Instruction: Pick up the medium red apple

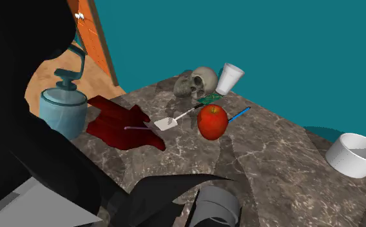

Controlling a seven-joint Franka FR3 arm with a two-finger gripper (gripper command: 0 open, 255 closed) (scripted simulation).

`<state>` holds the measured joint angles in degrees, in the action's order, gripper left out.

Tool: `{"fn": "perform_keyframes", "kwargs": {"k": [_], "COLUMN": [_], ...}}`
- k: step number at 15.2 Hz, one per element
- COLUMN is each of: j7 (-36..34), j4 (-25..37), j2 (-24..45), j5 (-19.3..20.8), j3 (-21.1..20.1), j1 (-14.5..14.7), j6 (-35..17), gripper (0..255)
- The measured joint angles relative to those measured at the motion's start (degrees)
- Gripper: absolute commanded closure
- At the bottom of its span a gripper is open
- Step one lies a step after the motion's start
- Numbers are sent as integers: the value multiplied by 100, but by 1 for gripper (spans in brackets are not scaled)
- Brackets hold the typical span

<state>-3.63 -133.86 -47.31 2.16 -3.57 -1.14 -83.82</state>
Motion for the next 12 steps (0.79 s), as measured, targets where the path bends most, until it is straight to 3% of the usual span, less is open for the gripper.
{"fn": "perform_keyframes", "kwargs": {"k": [3,12], "j7": [-22,-48], "j4": [-4,261], "j2": [188,1629], "j5": [-12,-1], "j3": [-13,-7], "j1": [-1,-48], "j6": [-240,-1830], "gripper": [0,0]}}
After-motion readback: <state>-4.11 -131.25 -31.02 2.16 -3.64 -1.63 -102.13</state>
